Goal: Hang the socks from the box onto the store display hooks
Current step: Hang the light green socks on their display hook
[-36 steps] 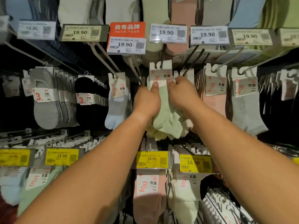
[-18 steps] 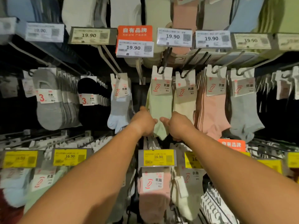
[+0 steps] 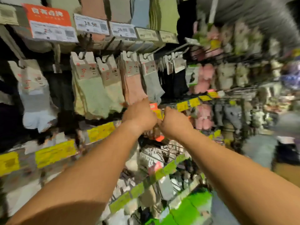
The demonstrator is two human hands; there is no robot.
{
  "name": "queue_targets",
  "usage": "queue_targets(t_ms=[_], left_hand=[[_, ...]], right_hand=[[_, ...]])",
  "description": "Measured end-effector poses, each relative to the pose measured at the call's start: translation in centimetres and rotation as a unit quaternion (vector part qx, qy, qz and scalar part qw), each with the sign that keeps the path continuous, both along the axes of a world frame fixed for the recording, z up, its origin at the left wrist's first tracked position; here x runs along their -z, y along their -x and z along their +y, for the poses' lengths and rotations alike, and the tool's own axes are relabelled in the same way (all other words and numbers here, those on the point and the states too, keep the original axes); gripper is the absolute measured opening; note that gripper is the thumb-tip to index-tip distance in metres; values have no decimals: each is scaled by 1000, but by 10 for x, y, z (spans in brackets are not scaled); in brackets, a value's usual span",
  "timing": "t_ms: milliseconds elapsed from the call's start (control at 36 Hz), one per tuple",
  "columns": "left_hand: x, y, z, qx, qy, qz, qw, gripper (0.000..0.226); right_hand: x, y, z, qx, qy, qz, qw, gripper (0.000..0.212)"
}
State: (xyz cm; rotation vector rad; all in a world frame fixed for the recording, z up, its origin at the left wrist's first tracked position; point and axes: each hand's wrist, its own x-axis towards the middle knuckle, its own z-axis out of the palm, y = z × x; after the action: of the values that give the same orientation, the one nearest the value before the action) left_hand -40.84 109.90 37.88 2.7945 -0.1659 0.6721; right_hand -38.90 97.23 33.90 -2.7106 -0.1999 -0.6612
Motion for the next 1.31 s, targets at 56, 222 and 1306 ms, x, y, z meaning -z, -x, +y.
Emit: queue_targets(t_ms=[56,222,1306], left_hand=[[18,-5,-51,58,-7,50,997,34],[70,11,-220,220,-22,144,965,38],[302,-169,-825,398,-79,396,824,43]], right_hand=[[19,14,-57,56,16,30,998,55],[66,89,-242,225,2,135,965,57],[287,-15,-782,412,-129,335,837,58]])
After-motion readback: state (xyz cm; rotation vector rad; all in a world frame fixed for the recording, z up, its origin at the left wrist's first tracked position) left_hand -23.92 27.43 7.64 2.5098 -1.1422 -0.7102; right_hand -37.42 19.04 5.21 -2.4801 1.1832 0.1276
